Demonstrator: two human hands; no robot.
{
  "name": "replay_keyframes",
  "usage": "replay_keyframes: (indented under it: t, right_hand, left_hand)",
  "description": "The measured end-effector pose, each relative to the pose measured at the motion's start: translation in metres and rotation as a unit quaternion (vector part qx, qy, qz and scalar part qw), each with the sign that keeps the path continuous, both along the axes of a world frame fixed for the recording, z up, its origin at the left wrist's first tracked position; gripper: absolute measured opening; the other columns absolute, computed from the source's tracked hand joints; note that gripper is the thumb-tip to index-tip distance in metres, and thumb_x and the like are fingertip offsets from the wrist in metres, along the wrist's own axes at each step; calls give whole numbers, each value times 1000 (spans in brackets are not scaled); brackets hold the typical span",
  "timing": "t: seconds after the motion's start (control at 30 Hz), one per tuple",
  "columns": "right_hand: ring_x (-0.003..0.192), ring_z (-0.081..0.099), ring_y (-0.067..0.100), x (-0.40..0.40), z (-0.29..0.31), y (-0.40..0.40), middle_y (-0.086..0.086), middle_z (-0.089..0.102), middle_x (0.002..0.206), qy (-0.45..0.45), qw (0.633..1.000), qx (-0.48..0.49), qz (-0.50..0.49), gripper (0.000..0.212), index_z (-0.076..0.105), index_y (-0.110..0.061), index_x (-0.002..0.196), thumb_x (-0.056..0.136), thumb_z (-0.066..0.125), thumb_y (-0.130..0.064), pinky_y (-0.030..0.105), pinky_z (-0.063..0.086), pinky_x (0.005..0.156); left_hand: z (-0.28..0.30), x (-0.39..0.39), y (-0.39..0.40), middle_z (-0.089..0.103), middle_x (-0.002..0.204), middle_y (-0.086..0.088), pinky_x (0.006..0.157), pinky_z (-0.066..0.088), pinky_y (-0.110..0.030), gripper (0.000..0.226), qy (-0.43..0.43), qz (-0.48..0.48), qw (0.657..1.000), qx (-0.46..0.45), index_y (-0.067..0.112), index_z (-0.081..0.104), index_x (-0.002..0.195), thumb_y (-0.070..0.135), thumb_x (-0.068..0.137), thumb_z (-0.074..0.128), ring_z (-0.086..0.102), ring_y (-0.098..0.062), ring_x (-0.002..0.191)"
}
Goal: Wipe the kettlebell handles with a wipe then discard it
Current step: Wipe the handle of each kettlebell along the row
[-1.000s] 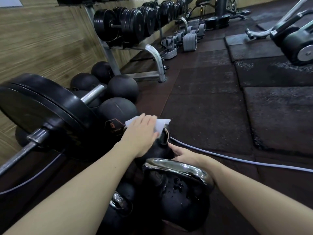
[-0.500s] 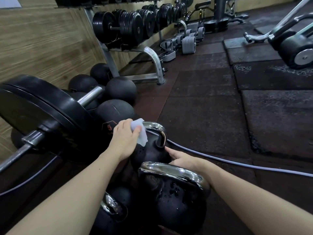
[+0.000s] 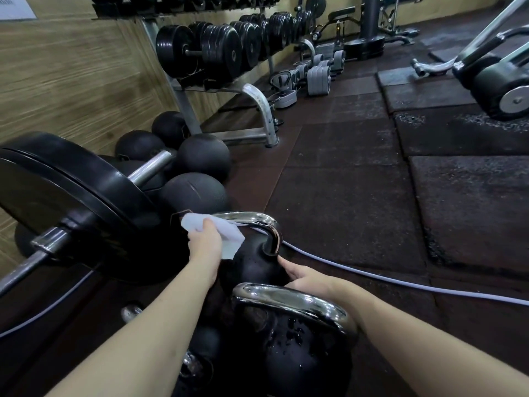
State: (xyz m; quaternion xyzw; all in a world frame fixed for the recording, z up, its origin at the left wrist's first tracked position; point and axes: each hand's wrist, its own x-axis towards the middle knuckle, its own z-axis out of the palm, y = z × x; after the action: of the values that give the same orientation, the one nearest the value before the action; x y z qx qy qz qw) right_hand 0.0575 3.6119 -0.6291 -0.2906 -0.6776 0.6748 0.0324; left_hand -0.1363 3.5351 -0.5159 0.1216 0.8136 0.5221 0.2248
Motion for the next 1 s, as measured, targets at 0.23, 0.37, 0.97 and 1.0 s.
replay_keyframes:
  t: [0.23, 0.37, 0.97, 1.0]
  right_hand:
    - [151, 31, 6, -5, -8, 4, -14, 22, 167, -1, 1000, 28, 14, 113, 17, -48, 158, 60, 70, -35, 38, 29, 126]
    - [151, 32, 10, -4, -4, 2, -7, 22, 168, -12, 1000, 12, -1, 120, 15, -29, 164, 57, 69, -29, 36, 30, 125]
    - [146, 43, 16, 9, 10, -3, -4, 40, 160, -48, 997, 51, 30, 119, 18, -30, 163, 54, 66, -40, 39, 31, 125]
    - [146, 43, 17, 9, 10, -4, -3, 40, 160, -48, 997, 50, 31, 118, 18, -30, 163, 55, 65, -38, 40, 31, 125]
  left_hand:
    - [-8, 8, -12, 52, 147, -13, 119, 31, -47, 62, 611, -303, 716, -147, 8, 47, 147, 47, 99, 37, 41, -38, 145]
    - [-2, 22, -1, 57, 144, -11, 115, 41, -51, 62, 705, -400, 560, -170, 13, 51, 149, 46, 97, 39, 50, -37, 140]
    - [8, 1, -8, 50, 146, -13, 121, 24, -39, 55, 414, -247, 867, -125, 10, 52, 143, 46, 107, 32, 38, -31, 141]
    - [8, -1, -6, 50, 146, -16, 121, 25, -40, 47, 383, -226, 887, -119, 9, 53, 142, 37, 110, 34, 39, -33, 141]
